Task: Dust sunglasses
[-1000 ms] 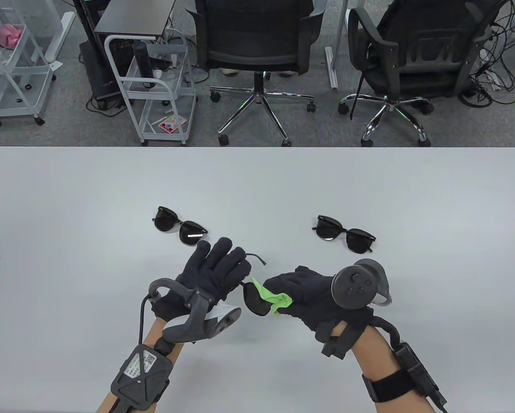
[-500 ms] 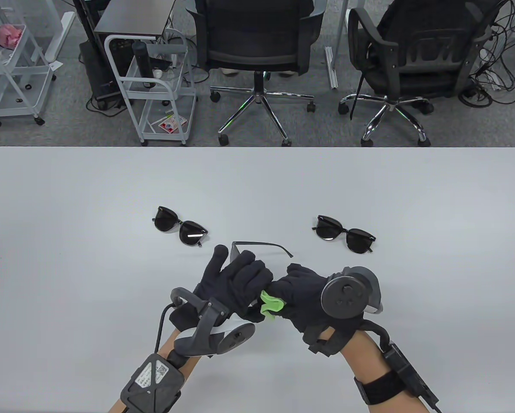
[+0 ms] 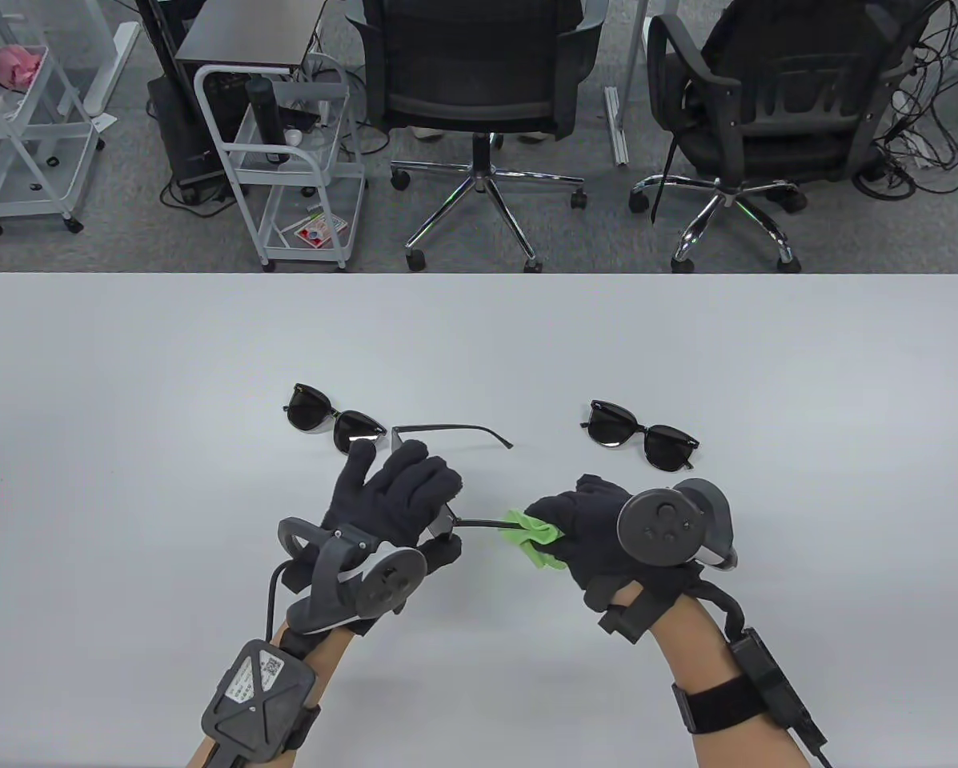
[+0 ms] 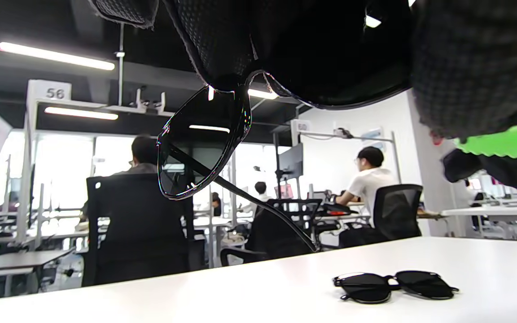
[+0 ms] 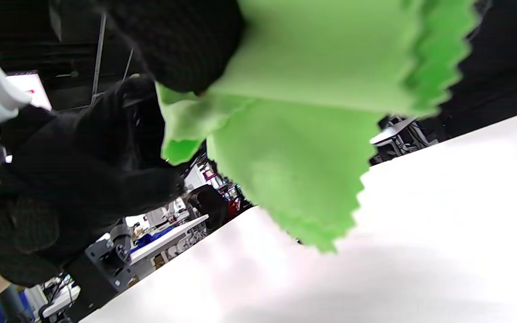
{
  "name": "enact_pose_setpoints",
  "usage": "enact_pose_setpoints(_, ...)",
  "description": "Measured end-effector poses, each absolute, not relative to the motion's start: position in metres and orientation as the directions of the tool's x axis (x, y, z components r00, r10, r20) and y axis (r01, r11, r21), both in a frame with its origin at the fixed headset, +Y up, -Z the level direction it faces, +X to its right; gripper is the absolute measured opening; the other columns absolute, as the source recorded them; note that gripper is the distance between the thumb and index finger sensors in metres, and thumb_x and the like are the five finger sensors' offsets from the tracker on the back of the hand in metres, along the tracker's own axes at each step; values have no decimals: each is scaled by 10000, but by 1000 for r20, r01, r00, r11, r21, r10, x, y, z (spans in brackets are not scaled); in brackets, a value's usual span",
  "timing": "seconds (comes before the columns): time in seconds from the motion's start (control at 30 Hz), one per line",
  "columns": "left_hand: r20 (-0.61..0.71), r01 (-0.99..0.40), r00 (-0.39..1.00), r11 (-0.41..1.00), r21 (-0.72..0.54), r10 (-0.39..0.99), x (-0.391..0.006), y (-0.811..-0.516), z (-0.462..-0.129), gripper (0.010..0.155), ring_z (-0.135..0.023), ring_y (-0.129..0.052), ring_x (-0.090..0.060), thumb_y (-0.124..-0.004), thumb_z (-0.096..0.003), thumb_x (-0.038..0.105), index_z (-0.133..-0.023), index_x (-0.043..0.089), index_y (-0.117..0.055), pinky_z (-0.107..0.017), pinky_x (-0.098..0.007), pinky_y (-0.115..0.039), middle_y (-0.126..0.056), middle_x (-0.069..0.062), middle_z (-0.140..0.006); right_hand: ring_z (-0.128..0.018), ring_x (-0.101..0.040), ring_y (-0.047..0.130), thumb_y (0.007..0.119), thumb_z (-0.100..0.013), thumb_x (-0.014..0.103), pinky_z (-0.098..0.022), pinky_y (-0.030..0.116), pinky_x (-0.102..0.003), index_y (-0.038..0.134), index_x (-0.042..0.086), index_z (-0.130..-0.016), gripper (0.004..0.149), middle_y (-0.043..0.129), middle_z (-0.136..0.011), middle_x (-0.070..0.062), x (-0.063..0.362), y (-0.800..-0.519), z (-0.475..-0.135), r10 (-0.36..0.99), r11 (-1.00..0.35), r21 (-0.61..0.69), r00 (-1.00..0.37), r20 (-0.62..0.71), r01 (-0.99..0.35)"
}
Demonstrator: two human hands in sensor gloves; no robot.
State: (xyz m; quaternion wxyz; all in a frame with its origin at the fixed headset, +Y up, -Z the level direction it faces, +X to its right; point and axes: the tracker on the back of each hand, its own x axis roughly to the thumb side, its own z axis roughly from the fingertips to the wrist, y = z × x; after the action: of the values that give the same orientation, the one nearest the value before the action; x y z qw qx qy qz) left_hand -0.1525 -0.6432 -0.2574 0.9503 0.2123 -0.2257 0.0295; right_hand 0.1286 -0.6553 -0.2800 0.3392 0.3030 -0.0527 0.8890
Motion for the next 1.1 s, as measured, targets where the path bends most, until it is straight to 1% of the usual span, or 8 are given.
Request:
enact_pose_setpoints(0.1, 447, -154, 894, 907, 392, -41, -151, -644, -255, 846, -1018, -856, -115, -911, -199, 730, -962, 504, -623, -802, -527, -555, -790, 203, -1007, -520, -318, 1045, 858, -400, 342, -583, 674, -669, 951, 69, -721, 432, 1051, -593, -94, 133, -661, -283, 640, -711, 149, -545, 541, -687)
enact_pose_setpoints(0.2, 448, -134, 890, 890, 435, -85, -146, -639, -251, 859, -1005, -877, -124, -916, -206, 703, -983, 483, -625, -797, -521, -562, -803, 178, -1010, -540, -322, 1045, 853, -407, 343, -583, 672, -672, 946, 75, -729, 429, 1049, -610, -92, 135, -666, -284, 678, -681, 186, -514, 525, -708)
enact_pose_setpoints(0.3, 459, -152, 885, 886, 438, -75, -144, -637, -247, 872, -995, -888, -142, -925, -212, 684, -998, 448, -630, -796, -527, -560, -808, 157, -1014, -547, -328, 1042, 857, -410, 338, -580, 666, -681, 949, 72, -729, 426, 1048, -615, -98, 134, -665, -282, 695, -659, 190, -492, 524, -728)
enact_pose_setpoints(0.47, 491, -80, 849, 871, 485, -195, -122, -640, -236, 875, -993, -888, -146, -940, -205, 673, -994, 442, -642, -793, -528, -563, -809, 155, -1013, -562, -328, 1038, 847, -417, 346, -583, 666, -678, 944, 88, -739, 425, 1044, -628, -90, 107, -660, -274, 634, -721, 216, -500, 590, -659)
enact_pose_setpoints(0.6, 506, -26, 813, 850, 526, -288, -107, -644, -229, 877, -980, -903, -142, -938, -198, 680, -990, 436, -650, -790, -517, -574, -819, 152, -1004, -568, -335, 1031, 841, -422, 346, -584, 661, -681, 941, 87, -744, 425, 1040, -633, -92, 94, -657, -269, 669, -682, 260, -440, 598, -684)
enact_pose_setpoints(0.87, 512, -22, 819, 876, 481, -260, -106, -650, -237, 847, -993, -882, -119, -934, -214, 687, -970, 455, -632, -794, -494, -587, -790, 158, -1017, -554, -322, 1034, 834, -421, 354, -584, 666, -672, 939, 93, -744, 428, 1038, -625, -89, 94, -656, -272, 605, -748, 223, -505, 615, -625)
enact_pose_setpoints(1.0, 470, -35, 855, 879, 475, -220, -122, -646, -244, 842, -996, -877, -112, -929, -216, 694, -968, 467, -626, -793, -491, -590, -784, 167, -1019, -544, -319, 1037, 837, -417, 354, -584, 669, -667, 945, 92, -737, 427, 1042, -614, -82, 109, -657, -278, 586, -770, 189, -560, 586, -609)
enact_pose_setpoints(1.1, 440, -57, 882, 890, 453, -167, -139, -645, -251, 844, -997, -877, -102, -924, -211, 702, -966, 476, -622, -794, -492, -589, -781, 174, -1020, -537, -321, 1038, 840, -416, 349, -581, 671, -666, 947, 86, -732, 425, 1045, -605, -87, 125, -660, -282, 624, -741, 191, -557, 548, -643)
